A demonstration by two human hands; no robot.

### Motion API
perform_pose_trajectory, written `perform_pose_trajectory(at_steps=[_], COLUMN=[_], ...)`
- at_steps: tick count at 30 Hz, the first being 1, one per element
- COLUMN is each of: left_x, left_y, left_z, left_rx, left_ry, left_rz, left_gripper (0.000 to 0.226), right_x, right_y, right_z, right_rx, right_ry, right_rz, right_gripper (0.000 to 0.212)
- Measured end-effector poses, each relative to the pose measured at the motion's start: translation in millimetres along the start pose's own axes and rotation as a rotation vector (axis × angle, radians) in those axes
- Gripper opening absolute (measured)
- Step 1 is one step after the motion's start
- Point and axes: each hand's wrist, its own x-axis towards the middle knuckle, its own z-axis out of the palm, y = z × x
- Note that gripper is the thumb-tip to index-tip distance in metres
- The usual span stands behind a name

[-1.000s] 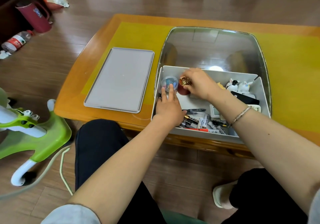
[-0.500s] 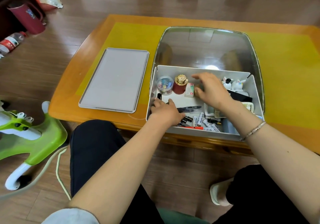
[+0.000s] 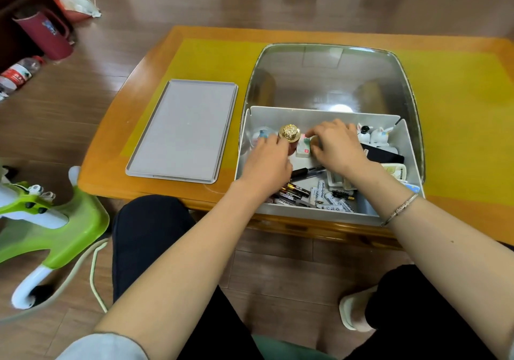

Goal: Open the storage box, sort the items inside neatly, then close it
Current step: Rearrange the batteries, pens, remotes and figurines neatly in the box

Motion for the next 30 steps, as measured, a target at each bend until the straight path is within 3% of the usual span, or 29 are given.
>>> perform_pose_trajectory(at_steps=[2,6,15,19,30], left_x=[11,34,48,44,43], left_y=[-4,-10,-22,-27,-48], left_z=[1,6,5,0,-5], left_rx=[0.028,0.126,0.140,0.358,0.465], left_ry=[0.142,0.044,0.043,0.105,0.056], left_rz=[-0.018,-0.028,-0.041,-0.012,0.038], left_gripper=[0.040,0.057,0.042,0.020,0.024], right_x=[2,9,12,13,31], right_y=[-1,-7,-14,-16,-24], right_z=[1,2,2,1,2], right_rx=[-0.080,-0.153,0.017,0.052,0.040], right_ry=[-0.031,-0.060,-0.002,0.002,-0.011], right_rz=[-0.029,-0.034,-0.004,-0.034,-0.047], right_gripper=[0.033,0.042,0.059,0.063,0.053])
